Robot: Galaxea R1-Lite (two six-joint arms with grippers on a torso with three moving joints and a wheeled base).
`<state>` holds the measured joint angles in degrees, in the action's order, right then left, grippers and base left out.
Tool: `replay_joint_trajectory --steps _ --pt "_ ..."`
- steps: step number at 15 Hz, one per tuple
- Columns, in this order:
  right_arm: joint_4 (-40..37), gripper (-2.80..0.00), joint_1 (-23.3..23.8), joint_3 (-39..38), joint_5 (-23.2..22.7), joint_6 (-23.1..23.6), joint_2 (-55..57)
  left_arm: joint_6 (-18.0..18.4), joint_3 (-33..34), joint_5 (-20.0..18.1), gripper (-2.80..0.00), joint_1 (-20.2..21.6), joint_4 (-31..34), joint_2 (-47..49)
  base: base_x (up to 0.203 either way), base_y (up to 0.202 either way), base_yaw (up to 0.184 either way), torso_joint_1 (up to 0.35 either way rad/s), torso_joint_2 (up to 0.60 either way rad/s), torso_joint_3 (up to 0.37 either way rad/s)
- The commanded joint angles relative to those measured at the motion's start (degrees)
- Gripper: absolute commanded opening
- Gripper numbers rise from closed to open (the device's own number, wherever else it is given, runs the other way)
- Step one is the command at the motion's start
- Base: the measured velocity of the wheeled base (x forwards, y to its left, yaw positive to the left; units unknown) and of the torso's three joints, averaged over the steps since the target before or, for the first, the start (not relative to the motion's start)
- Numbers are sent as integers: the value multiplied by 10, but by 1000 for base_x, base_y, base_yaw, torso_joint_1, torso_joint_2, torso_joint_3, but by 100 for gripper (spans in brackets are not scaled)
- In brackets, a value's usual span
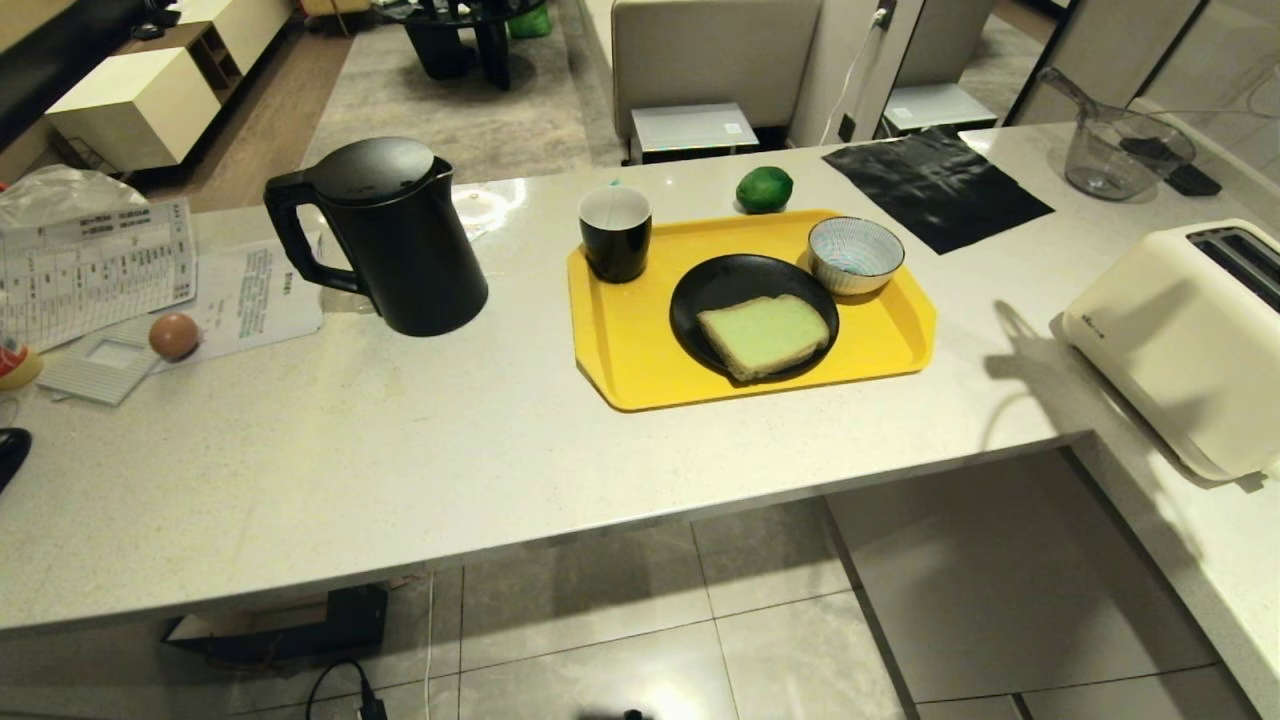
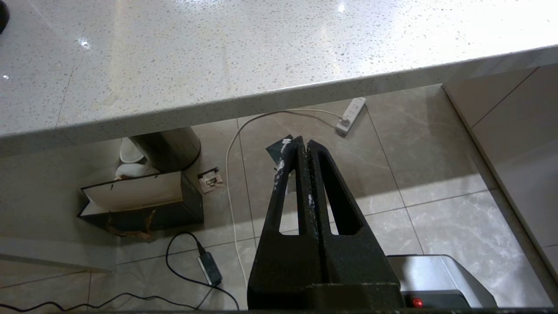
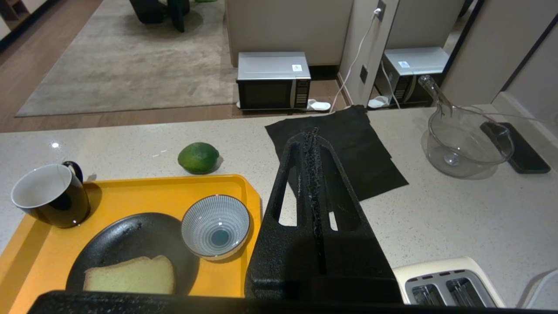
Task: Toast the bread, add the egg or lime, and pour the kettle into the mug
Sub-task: Pick up the egg
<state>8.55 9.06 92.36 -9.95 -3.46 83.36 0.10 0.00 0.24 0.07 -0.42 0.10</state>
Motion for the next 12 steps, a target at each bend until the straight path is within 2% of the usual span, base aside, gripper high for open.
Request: replay_joint_trajectory --steps 1,12 --pt "0 -280 1 -3 1 0 -8 0 0 0 -280 0 0 0 0 0 0 0 0 0" --pt "1 -280 3 -19 5 4 -23 4 -1 0 -280 0 2 0 0 0 0 0 0 0"
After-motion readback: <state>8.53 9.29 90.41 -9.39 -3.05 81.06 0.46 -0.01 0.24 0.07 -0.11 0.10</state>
